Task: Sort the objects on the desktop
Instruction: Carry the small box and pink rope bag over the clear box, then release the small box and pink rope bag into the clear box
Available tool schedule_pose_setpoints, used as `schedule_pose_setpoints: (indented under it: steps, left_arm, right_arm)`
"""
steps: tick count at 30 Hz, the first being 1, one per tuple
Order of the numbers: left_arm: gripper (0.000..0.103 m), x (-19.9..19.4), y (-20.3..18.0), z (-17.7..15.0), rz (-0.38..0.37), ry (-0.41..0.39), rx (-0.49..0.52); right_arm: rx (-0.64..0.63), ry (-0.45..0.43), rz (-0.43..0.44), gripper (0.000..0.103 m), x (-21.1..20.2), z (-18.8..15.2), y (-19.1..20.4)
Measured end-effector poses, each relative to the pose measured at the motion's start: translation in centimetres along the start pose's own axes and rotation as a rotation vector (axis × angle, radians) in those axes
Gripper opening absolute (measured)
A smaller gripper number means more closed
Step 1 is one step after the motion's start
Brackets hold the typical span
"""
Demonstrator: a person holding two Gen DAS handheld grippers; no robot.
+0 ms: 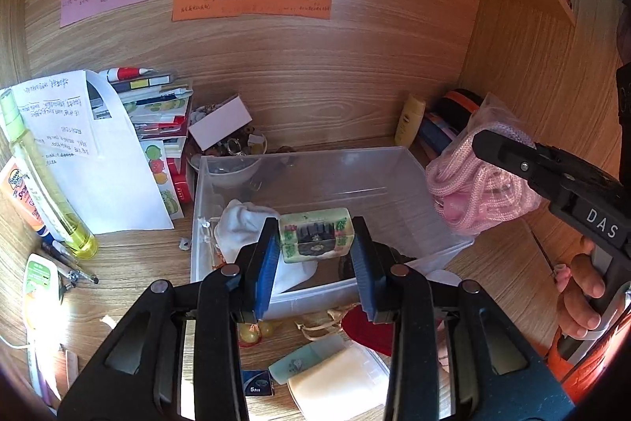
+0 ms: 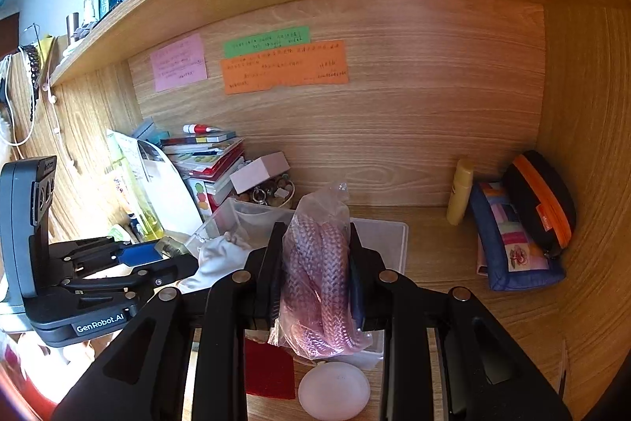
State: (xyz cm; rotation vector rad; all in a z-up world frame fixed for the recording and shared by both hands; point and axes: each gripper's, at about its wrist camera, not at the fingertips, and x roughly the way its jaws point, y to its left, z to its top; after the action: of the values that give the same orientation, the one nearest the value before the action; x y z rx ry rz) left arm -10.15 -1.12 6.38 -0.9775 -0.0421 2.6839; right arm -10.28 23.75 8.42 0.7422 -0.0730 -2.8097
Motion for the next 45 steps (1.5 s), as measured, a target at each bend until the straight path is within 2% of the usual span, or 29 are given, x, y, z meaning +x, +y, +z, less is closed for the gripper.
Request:
schedule_pose_setpoints:
  steps: [8,18,24,31,40,45]
  left_arm:
    - [0.035,3.3,0.1,0.9,-0.041,0.070,-0.010]
    - [0.035,7.4,-0.5,0.7,-0.021,0.142,0.008]
    - [0.035,9.4,-0.8,0.0,-0.033,0.198,0.030]
    - [0.035,10.2,-0.1,-0.4,-0.051,0.228,0.010]
    - [0.037,10.4,0.1,-0.9,-0.051,0.247,-0.002]
    - [0.046,10.1,0.3,-0.9,-0.058,0.238,-0.008]
  right_arm:
    - [-0.006,0.045,-0.017,0.024,2.9,0.2,0.0]
    - [0.021,0.130,-0.006,0.024,6.8,-1.4,-0.8]
    - [0.007,0.188,0.005,0.024,8.5,-2.4,-0.8]
    - [-0.012,0.190,0.010,0.024,8.7,-2.8,-0.4]
    - [-0.031,0.238,0.020,0.027,9.6,-3.2,0.0]
    - [-0.011,0.288,0.046,0.038,10.1,-3.4,-0.2]
